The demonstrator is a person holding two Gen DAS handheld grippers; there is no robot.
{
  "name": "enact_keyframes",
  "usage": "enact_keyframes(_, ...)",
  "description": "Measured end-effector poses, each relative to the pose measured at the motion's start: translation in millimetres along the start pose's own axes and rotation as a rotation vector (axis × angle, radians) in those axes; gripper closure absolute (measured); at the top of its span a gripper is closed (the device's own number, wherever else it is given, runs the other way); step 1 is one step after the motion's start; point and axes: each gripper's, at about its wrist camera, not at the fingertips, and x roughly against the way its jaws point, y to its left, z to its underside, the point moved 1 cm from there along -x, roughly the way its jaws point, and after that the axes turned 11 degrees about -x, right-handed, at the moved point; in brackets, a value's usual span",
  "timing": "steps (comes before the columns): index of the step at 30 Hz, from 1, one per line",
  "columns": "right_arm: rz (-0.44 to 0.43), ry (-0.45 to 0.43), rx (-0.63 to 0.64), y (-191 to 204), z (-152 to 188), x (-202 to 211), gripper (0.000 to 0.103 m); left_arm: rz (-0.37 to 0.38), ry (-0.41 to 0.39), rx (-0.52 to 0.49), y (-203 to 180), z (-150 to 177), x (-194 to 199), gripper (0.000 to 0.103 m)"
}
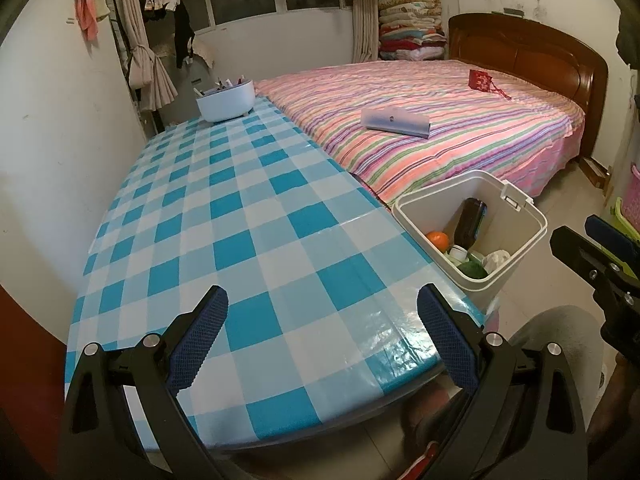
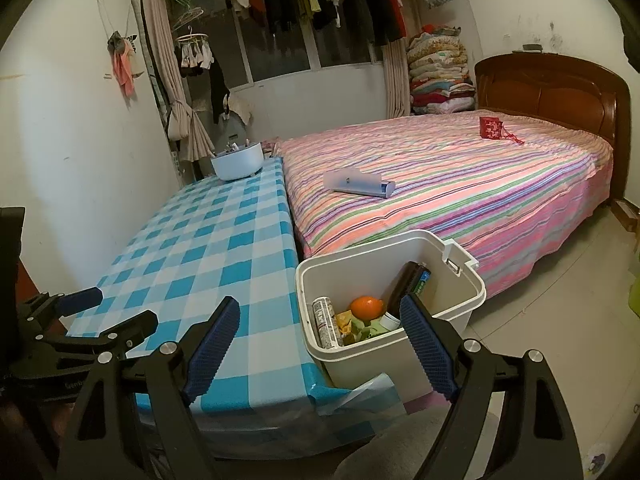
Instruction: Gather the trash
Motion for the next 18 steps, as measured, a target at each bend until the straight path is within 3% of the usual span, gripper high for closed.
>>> enact_keyframes(18, 0.0, 0.01, -0.013, -3.5, -0.8, -8.1, 0.023, -0.003, -0.002, -0.017, -2.1, -0.7, -4.6, 0.009)
